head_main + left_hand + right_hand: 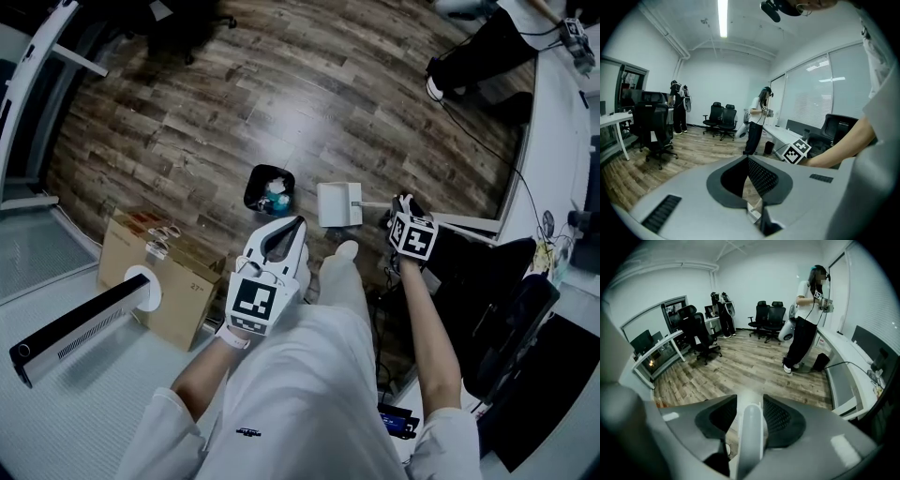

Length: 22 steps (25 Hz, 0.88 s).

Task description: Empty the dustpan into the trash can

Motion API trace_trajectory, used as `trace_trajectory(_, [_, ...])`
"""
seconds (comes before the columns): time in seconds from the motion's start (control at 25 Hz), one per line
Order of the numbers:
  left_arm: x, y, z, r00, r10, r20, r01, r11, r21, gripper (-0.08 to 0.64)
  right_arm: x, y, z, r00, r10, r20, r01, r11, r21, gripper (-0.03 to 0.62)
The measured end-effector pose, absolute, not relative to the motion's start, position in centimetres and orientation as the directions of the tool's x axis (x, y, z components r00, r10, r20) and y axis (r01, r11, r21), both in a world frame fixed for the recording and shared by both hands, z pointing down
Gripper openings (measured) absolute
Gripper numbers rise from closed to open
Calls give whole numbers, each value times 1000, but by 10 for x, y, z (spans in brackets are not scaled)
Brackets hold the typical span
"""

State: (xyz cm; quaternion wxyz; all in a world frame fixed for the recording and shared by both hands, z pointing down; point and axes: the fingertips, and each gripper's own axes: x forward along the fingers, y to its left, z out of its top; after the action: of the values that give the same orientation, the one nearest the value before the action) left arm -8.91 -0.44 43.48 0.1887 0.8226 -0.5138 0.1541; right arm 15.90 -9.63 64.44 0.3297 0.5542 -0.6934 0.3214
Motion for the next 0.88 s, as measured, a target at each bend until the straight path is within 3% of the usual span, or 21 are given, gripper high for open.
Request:
trace_trajectory(0.24, [-87, -5, 421, 447, -798, 403, -894, -408, 185, 6, 161, -94, 594, -149, -663, 733, -964, 262, 41, 185])
trace_trajectory(0.48, [-83, -2, 403, 481, -791, 378, -877, -439, 196, 6, 141, -82, 536, -243, -737, 631, -938, 345, 41, 178])
trace_trajectory(0.6, [-85, 4, 390, 485, -795, 363, -874, -440, 204, 6, 126, -70, 502, -281, -773, 568, -930, 366, 39, 137])
trace_trajectory(0.72, [-87, 12, 377, 487, -803, 344, -873, -438, 215, 6, 112, -58, 460, -303, -827, 474, -929, 367, 47, 51])
trace_trajectory(0.88, [-83, 22, 363, 495, -810, 315, -868, -446, 217, 6, 98, -38, 418, -362, -847, 390, -919, 394, 3, 12])
